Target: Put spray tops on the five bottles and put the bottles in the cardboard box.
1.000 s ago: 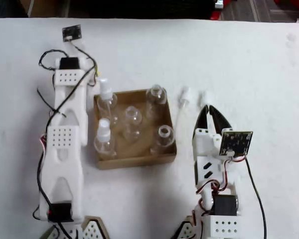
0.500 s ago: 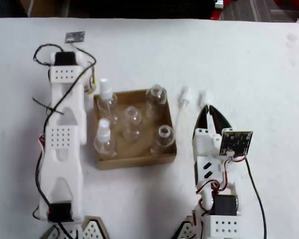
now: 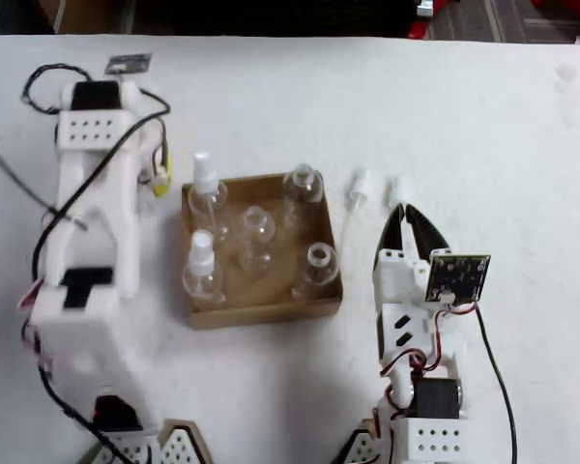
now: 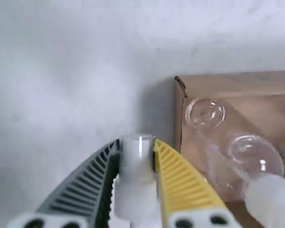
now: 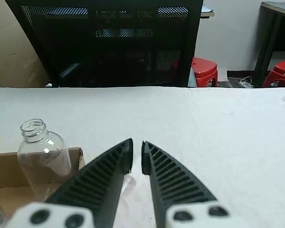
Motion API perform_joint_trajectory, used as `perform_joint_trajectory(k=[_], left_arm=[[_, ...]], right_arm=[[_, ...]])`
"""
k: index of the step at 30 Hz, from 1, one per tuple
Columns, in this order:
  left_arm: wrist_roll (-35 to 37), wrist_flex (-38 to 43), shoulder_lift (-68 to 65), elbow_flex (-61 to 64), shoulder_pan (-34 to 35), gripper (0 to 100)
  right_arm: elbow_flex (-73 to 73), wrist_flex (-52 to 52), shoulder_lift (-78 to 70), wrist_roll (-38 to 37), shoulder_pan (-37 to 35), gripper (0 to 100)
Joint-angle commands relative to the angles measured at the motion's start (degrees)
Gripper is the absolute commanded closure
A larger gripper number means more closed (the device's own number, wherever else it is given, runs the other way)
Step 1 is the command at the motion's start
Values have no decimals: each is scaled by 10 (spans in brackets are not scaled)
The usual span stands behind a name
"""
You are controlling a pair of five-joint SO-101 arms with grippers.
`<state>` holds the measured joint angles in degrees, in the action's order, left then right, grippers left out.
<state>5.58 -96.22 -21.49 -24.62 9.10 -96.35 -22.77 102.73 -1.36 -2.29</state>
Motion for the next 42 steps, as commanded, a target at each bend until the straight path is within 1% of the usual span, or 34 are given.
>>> perform_joint_trajectory(k=[1, 4, 7, 9, 12, 17, 20, 25, 27, 33, 42], left_arm=[[-5, 95, 138, 171, 3, 980], [-5, 179, 204, 298, 5, 980], [-5, 265, 247, 390, 6, 976], [-5, 300, 254, 421, 4, 976], [-7, 325, 239, 424, 5, 976], [-66, 330, 206, 424, 5, 975], [-64, 330, 200, 424, 10, 965], [-64, 325, 201, 423, 27, 829], [-64, 324, 201, 424, 36, 797], [-66, 324, 202, 423, 51, 813], [-69, 324, 181, 410, 36, 812]], right_arm=[[-5, -4, 4, 1, -3, 980], [-5, -4, 4, 1, -3, 980], [-5, -4, 4, 1, -3, 980], [-5, -4, 4, 1, -3, 980], [-5, -4, 4, 1, -3, 980], [-5, -4, 4, 1, -3, 980], [-5, -4, 4, 1, -3, 980], [-5, -4, 4, 1, -3, 980], [-5, -4, 4, 1, -3, 980], [-5, -4, 4, 1, -3, 980], [-5, -4, 4, 1, -3, 980]])
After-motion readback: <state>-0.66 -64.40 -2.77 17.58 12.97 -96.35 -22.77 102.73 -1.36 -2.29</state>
